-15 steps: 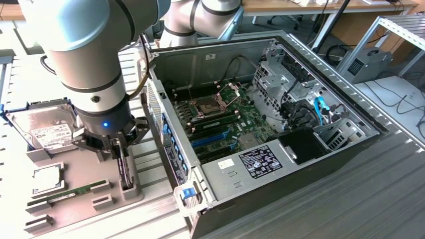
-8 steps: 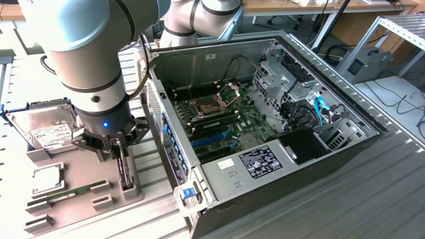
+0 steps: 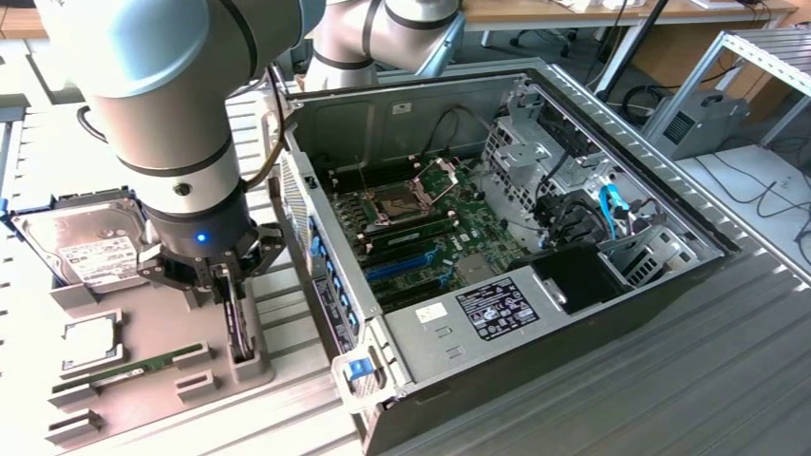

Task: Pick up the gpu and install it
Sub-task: 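Pick up the gpu and move the gpu toward the slot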

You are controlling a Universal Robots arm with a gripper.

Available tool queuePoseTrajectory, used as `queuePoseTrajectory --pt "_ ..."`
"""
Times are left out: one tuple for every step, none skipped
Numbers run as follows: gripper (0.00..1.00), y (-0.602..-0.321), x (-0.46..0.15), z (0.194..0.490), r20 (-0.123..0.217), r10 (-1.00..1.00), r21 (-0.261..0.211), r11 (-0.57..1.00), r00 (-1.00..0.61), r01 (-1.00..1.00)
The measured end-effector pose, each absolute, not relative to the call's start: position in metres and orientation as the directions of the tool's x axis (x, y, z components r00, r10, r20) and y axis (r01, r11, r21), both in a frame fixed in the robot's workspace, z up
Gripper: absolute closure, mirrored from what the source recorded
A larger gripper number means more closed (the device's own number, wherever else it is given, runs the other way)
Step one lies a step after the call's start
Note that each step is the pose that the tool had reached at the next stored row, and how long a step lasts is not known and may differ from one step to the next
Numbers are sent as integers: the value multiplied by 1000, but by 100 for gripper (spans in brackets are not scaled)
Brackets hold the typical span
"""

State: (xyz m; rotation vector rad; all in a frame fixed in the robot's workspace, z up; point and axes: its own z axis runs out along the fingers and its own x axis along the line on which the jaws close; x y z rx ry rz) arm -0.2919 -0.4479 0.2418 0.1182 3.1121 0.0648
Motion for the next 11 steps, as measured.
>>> queuePoseTrajectory --pt "73 -448 -292 243 -25 76 42 996 -997 75" --pt "73 -448 -292 244 -25 76 43 996 -997 75" --pt "73 -448 -292 245 -25 76 42 996 -997 75" --pt "73 -448 -292 246 -25 76 42 996 -997 75" --pt "73 -448 -292 246 -25 76 43 996 -997 75" --pt "73 -448 -292 247 -25 76 43 996 -997 75" --pt "73 -448 -292 247 -25 76 42 996 -997 75" --pt "73 -448 -292 248 -25 76 42 996 -997 75" --pt "73 -448 -292 249 -25 76 42 996 -997 75" --pt "73 -448 -292 250 -25 76 42 996 -997 75" --pt "73 -448 -292 250 -25 76 42 996 -997 75"
